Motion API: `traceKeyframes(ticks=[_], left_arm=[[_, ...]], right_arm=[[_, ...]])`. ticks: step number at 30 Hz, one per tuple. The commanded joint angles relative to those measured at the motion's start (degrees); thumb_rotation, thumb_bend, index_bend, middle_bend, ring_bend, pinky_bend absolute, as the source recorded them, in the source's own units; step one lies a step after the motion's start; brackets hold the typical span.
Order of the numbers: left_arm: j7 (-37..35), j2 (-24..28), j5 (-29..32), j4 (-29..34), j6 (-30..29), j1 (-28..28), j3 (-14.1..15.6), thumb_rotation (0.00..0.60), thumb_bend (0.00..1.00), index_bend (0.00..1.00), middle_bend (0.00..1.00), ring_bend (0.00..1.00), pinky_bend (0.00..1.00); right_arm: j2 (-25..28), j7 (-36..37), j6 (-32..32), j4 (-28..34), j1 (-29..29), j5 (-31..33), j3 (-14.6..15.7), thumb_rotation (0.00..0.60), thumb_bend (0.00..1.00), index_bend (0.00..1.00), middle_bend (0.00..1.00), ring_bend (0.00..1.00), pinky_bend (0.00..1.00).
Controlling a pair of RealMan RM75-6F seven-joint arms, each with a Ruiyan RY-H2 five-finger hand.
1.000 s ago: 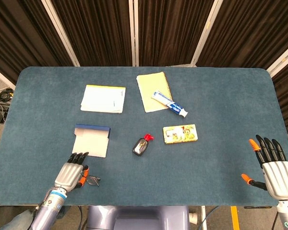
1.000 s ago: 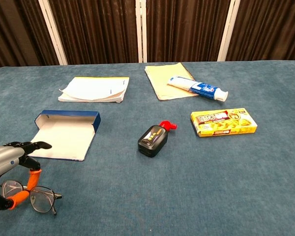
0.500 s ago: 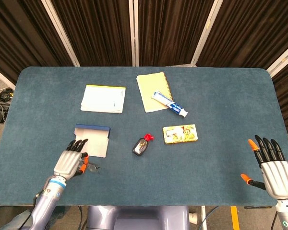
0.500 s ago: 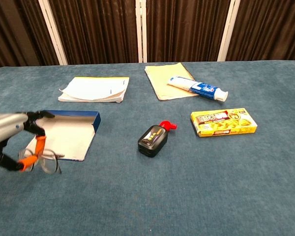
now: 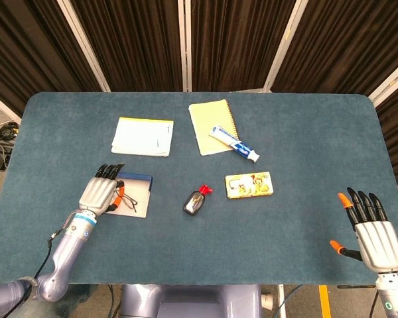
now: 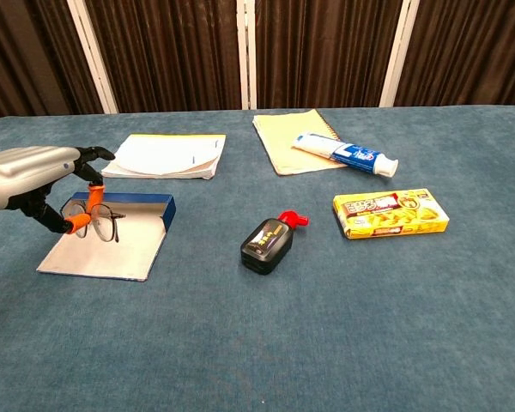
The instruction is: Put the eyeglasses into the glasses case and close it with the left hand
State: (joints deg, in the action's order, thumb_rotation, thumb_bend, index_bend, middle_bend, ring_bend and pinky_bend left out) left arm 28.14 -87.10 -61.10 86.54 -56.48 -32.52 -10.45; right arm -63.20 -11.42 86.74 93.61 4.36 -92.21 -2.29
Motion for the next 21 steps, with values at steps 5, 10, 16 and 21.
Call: traceKeyframes(ticks=[5,10,16,21], left_arm=[[-1.4,-3.9,0.5,-7.7,1.6,-2.6,0.1,0.600,0.55,0.61,0.00,0.00,0.00],[-2.3,-6.1,0.9,-12.1,1.6,-3.6,-0.2,0.600,0.55,0.61,0.00,0.00,0.00],[-3.3,-8.1,-0.8,-16.5,1.1,-4.6,0.1,0.600,0.55,0.61,0.00,0.00,0.00],[-4.3,-8.9,-1.3,-18.3,1.3,-4.9,0.3,0.600,0.50,0.43,0.00,0.00,0.00]], right_arm=[[-0.3,-0.2,-0.3,-0.2,0.2,0.4,-0.1,0.600,0.00,0.00,0.00,0.00,0.00],[-0.2,0.1,-0.5,-0.4,0.3,0.7,-0.1,0.600,0.00,0.00,0.00,0.00,0.00],[-0.3,0.2,-0.7,-0.5,0.3,1.0,-0.2,0.600,0.00,0.00,0.00,0.00,0.00],[-0.3,0.1,-0.7,-0.6,0.4,1.1,-0.2,0.600,0.00,0.00,0.00,0.00,0.00]])
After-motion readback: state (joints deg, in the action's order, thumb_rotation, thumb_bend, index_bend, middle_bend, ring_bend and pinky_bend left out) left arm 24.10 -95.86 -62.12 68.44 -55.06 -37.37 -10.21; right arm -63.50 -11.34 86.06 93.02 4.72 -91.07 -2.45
